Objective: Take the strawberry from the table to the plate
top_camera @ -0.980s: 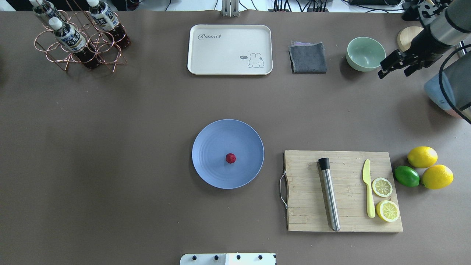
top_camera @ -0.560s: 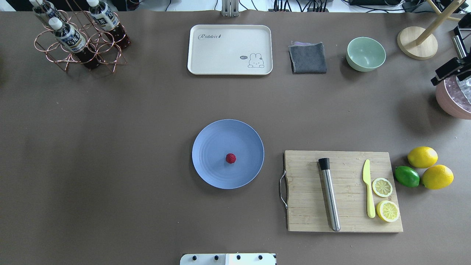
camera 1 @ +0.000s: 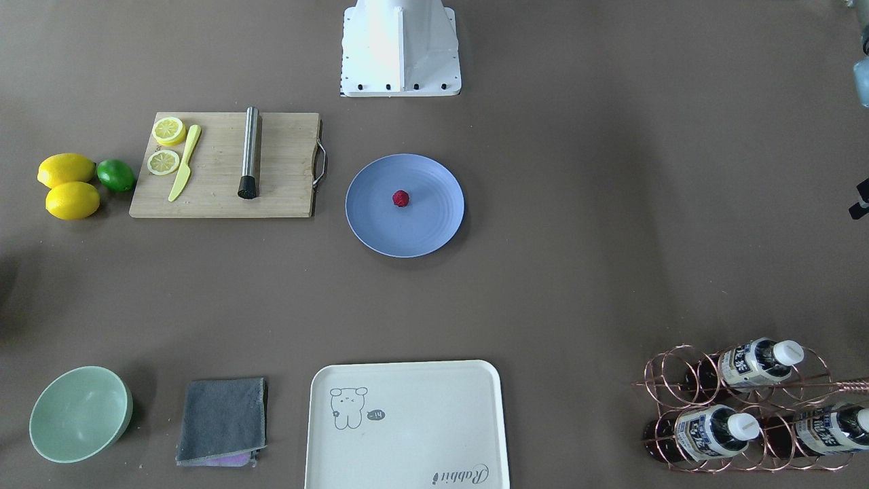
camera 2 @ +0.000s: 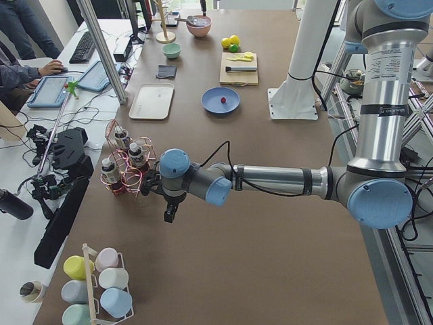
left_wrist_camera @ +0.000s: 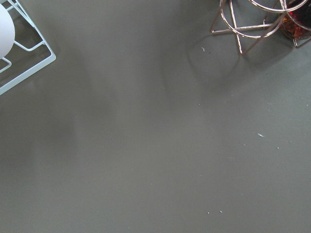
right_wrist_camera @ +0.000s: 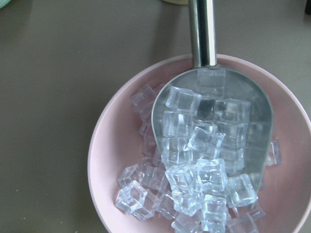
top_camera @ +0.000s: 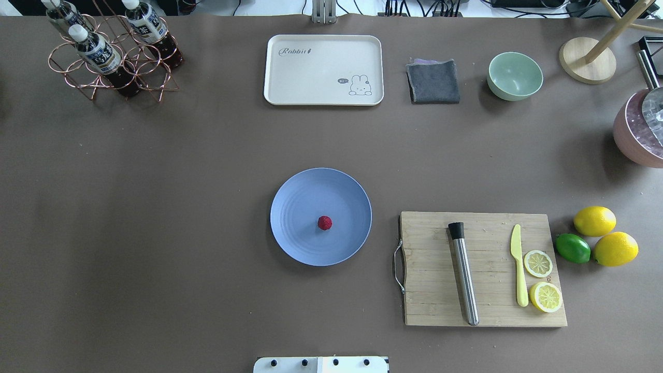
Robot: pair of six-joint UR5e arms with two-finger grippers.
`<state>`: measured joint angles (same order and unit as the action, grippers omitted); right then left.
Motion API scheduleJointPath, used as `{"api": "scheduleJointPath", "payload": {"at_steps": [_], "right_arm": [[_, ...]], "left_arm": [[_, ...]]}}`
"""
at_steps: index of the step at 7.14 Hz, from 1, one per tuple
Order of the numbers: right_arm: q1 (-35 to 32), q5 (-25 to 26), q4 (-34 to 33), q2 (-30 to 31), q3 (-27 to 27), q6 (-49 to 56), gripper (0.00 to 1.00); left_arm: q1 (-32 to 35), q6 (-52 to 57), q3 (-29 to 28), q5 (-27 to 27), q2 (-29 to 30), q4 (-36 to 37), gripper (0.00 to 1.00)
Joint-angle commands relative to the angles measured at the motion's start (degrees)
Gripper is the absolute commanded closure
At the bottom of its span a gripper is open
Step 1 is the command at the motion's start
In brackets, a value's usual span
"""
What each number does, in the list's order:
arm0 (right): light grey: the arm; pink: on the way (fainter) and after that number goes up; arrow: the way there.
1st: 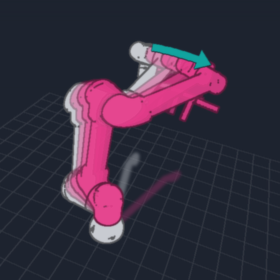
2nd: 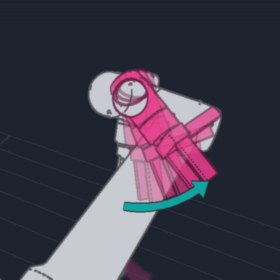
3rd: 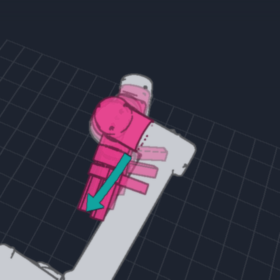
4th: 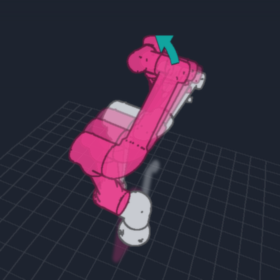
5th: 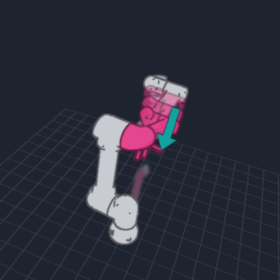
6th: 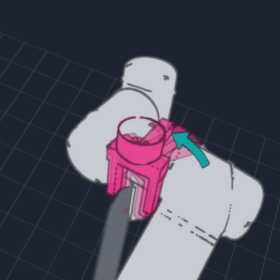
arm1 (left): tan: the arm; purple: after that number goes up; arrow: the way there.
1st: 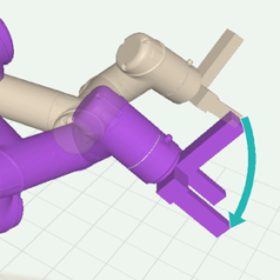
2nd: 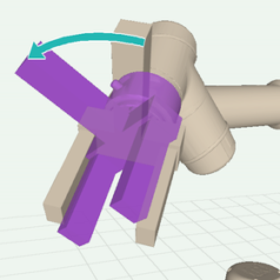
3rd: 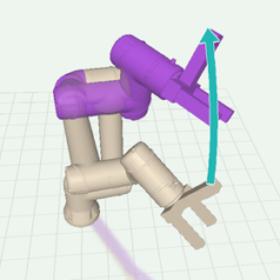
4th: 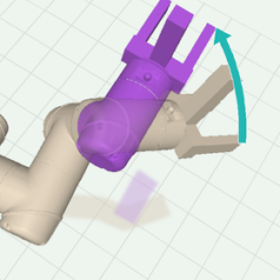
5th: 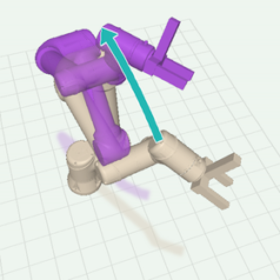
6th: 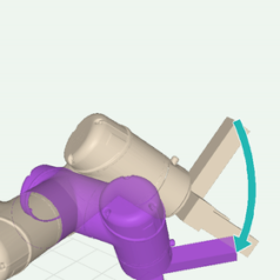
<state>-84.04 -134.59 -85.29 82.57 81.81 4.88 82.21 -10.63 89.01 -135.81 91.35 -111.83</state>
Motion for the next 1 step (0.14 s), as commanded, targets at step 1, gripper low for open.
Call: {"api": "scheduleJointPath", "payload": {"at_steps": [1], "right_arm": [[-0.2, 0.6, 0.2, 0.1, -0.7, 0.9, 0.0]], "left_arm": [[0.1, 0.0, 0.0, -0.2, 0.1, 0.0, 0.03]]}}
